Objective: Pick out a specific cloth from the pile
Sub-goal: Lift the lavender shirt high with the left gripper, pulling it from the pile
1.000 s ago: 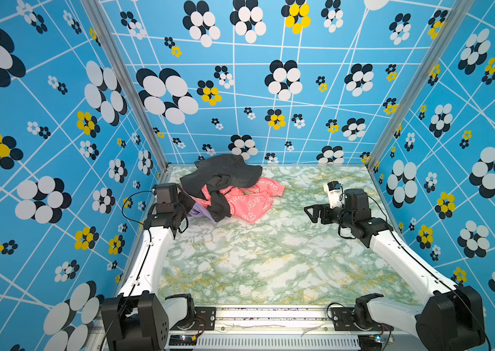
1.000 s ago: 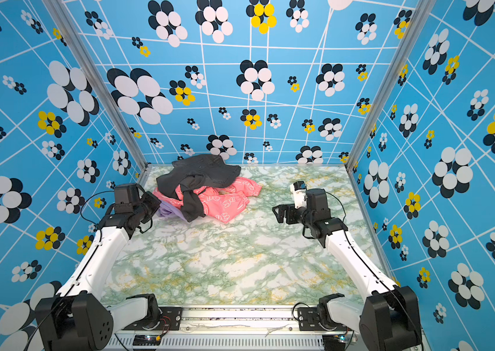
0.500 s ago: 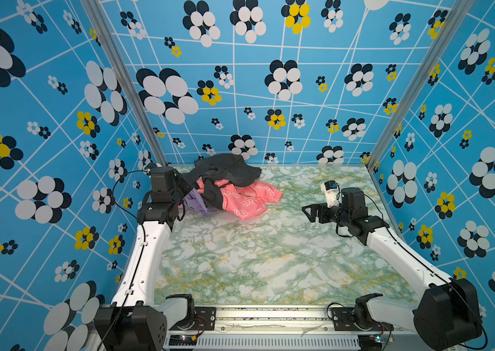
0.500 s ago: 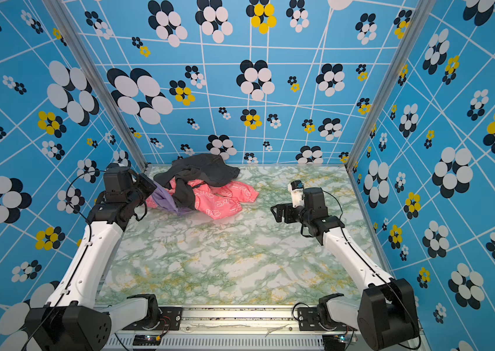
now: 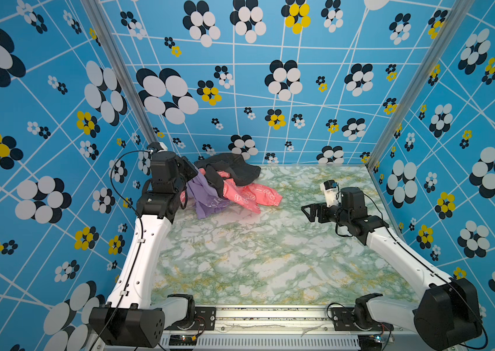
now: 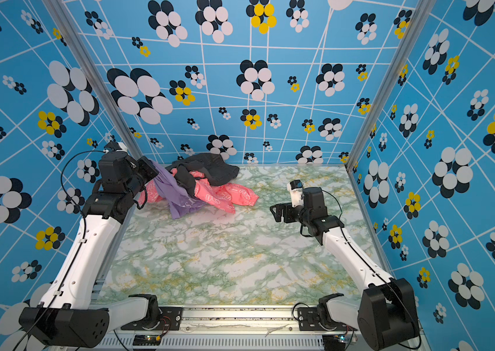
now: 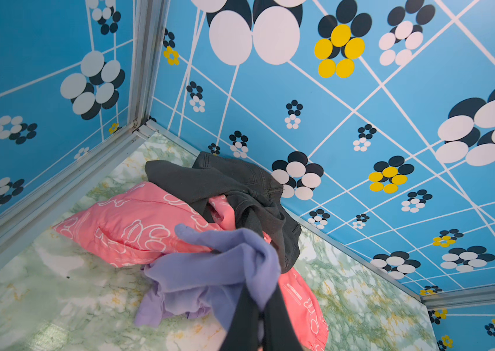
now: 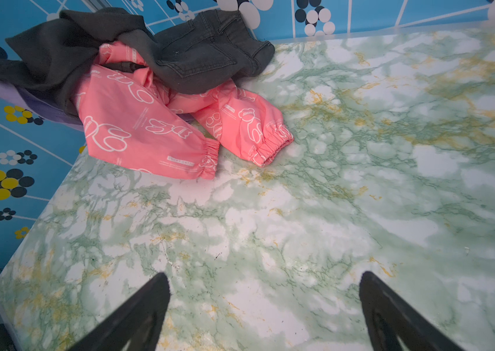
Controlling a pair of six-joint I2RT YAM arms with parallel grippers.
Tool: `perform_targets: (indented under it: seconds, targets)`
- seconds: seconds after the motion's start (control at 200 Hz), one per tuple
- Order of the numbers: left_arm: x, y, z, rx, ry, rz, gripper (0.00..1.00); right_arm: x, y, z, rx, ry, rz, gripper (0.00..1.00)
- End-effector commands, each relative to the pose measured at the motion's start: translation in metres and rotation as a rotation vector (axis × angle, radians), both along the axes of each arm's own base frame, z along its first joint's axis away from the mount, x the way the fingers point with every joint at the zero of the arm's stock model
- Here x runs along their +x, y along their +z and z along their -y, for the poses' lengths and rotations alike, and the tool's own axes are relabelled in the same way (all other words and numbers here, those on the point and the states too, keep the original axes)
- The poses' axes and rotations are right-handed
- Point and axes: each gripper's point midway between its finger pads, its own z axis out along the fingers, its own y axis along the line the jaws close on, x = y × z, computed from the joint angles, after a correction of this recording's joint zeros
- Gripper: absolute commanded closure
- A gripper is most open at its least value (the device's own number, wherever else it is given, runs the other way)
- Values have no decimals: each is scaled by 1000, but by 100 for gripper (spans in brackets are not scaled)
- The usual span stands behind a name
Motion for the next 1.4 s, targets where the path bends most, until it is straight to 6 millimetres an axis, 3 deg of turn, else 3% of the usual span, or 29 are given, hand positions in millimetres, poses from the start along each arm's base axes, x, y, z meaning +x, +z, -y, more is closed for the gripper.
perform_targets:
  seconds: [0.0,0.415,0.665,0.88,1.189,1.399]
  targets:
    - [-4,83,-2,46,15,239,100,5,10,-5,-6,17,33,1]
    - [-8,160,9,79,-17,408,100,5,9,-5,-11,19,30,1]
    - [-5,200,26,79,-82,505,100,5,8,-4,-17,15,30,1]
    - [-5,240,57,63,-201,614,100,4,8,-2,-23,10,30,1]
    - [-4,280,95,-12,-344,721,100,1,8,-1,-25,6,29,1]
    - [2,287,145,-79,-538,746,100,-2,7,0,-25,7,28,1]
